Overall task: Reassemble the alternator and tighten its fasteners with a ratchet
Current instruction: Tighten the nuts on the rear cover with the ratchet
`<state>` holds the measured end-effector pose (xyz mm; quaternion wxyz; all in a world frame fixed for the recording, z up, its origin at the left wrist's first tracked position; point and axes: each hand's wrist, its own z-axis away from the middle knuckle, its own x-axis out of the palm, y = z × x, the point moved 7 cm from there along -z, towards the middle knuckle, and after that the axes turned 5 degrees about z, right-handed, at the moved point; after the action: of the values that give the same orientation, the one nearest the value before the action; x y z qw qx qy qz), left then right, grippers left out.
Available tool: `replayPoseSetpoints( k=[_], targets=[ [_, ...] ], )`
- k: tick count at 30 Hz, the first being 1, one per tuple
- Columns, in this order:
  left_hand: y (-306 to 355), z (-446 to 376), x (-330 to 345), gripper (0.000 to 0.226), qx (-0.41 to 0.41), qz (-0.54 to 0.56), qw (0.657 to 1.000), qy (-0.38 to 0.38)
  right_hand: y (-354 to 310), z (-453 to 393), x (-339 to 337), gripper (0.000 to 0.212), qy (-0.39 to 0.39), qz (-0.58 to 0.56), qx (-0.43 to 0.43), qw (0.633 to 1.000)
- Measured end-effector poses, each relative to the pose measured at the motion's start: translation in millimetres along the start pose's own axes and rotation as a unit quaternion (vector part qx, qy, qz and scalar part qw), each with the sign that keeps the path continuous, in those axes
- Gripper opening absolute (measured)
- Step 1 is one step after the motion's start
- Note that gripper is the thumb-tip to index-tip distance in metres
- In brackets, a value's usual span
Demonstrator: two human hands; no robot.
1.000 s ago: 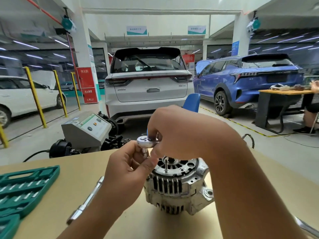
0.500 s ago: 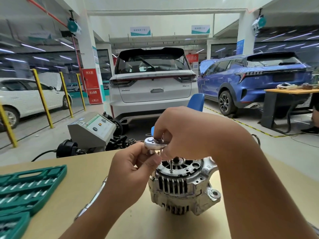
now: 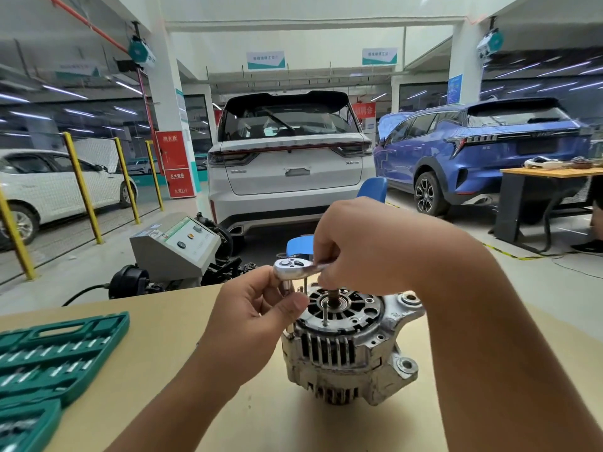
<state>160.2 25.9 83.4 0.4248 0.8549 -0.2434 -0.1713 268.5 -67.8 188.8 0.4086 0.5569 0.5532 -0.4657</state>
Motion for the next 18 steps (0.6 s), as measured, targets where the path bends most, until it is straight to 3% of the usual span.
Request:
replayPoseSetpoints(
  k=[1,3,5,8,15,18],
  targets=[
    [-0.3,-0.4,-0.4,0.018,-0.003,0.004,1.000,0.002,-1.0,3.2,-0.1,0.003,-0.009,-0.009,-0.008,1.000],
    [1.5,-1.1,-2.2,0.015,0.013,-0.033,0.999,0.014,-2.0,8.4,-1.3,0.015,-0.023,-0.035,-0.018,0.999],
    [3.4,-0.9,-5.3,0.015,0.032,-0.084,0.996,0.028,1.1,6.9,-2.9,0.015,-0.012,-0.032,-0.010,0.999],
    [-0.3,0.8,-9.8,0.016,0.026,-0.075,0.996,0.045,8.4,-0.6,-0.6,0.034,0.002,-0.025,0.020,0.999],
    [-2.7,0.9,-9.1,0.014,0.018,-0.058,0.995,0.083,0.9,3.9,1.4,0.019,-0.021,-0.067,-0.016,0.997],
    [-0.2,1.9,-9.5,0.011,0.019,-0.074,0.995,0.071,9.4,-2.4,-2.8,0.040,0.019,-0.038,0.013,0.999]
  ],
)
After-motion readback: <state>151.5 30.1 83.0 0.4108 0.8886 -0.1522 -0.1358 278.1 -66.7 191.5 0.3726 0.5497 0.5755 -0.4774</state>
